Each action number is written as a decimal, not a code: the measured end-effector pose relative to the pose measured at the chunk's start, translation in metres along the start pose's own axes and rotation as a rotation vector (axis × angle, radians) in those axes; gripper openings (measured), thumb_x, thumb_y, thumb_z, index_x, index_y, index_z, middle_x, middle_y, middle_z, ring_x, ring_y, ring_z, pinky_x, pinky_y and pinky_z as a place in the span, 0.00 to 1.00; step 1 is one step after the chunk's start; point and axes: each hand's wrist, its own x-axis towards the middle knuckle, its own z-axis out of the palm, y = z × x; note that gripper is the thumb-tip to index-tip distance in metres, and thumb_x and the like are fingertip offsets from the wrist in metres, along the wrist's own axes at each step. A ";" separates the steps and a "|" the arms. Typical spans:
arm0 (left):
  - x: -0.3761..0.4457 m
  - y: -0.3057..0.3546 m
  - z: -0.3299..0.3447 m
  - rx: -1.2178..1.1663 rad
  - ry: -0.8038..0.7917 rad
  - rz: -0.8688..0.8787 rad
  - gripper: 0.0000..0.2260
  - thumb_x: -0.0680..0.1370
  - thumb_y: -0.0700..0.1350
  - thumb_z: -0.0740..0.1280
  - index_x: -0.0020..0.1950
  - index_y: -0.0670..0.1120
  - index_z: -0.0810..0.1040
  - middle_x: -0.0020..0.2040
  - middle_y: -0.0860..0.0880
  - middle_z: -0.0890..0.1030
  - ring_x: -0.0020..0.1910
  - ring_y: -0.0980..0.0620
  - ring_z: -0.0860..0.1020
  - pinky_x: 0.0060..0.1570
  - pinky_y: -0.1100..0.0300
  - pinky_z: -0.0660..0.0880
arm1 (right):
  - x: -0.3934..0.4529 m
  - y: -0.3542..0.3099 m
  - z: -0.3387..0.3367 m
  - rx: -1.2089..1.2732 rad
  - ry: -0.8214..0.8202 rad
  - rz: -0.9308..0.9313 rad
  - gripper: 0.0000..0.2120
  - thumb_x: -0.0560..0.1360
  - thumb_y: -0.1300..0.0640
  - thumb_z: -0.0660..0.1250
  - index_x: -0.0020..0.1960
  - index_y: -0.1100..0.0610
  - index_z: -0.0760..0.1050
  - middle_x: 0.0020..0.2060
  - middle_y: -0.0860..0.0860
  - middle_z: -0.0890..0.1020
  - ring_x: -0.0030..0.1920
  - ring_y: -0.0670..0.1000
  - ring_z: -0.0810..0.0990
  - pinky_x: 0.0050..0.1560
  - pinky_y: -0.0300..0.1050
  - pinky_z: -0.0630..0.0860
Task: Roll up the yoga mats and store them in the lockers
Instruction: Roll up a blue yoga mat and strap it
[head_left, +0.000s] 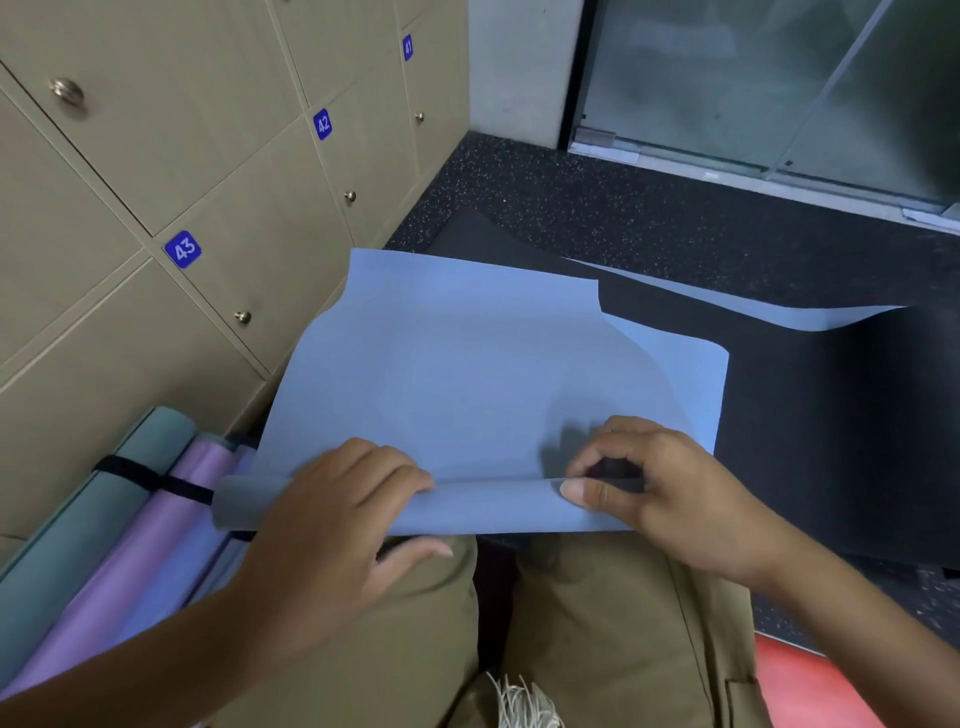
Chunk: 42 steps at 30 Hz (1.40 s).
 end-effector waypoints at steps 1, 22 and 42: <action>-0.001 0.001 0.001 0.019 0.005 -0.002 0.21 0.76 0.63 0.67 0.51 0.45 0.82 0.48 0.52 0.81 0.45 0.48 0.78 0.46 0.53 0.72 | -0.001 0.000 0.002 -0.030 0.049 -0.017 0.08 0.75 0.38 0.70 0.46 0.42 0.79 0.46 0.40 0.78 0.50 0.45 0.77 0.49 0.45 0.76; 0.040 0.002 -0.007 -0.392 -0.074 -0.511 0.06 0.76 0.56 0.73 0.42 0.58 0.78 0.46 0.64 0.80 0.50 0.63 0.77 0.45 0.70 0.67 | 0.016 0.007 0.005 -0.342 0.133 -0.099 0.26 0.77 0.26 0.51 0.43 0.43 0.76 0.38 0.43 0.76 0.46 0.44 0.74 0.41 0.38 0.69; 0.041 -0.012 0.024 -0.199 0.019 -0.325 0.21 0.76 0.64 0.62 0.54 0.52 0.87 0.49 0.58 0.85 0.50 0.61 0.76 0.49 0.67 0.69 | 0.031 0.023 0.019 -0.448 0.492 -0.324 0.18 0.82 0.40 0.61 0.47 0.53 0.80 0.42 0.45 0.78 0.43 0.51 0.75 0.45 0.48 0.72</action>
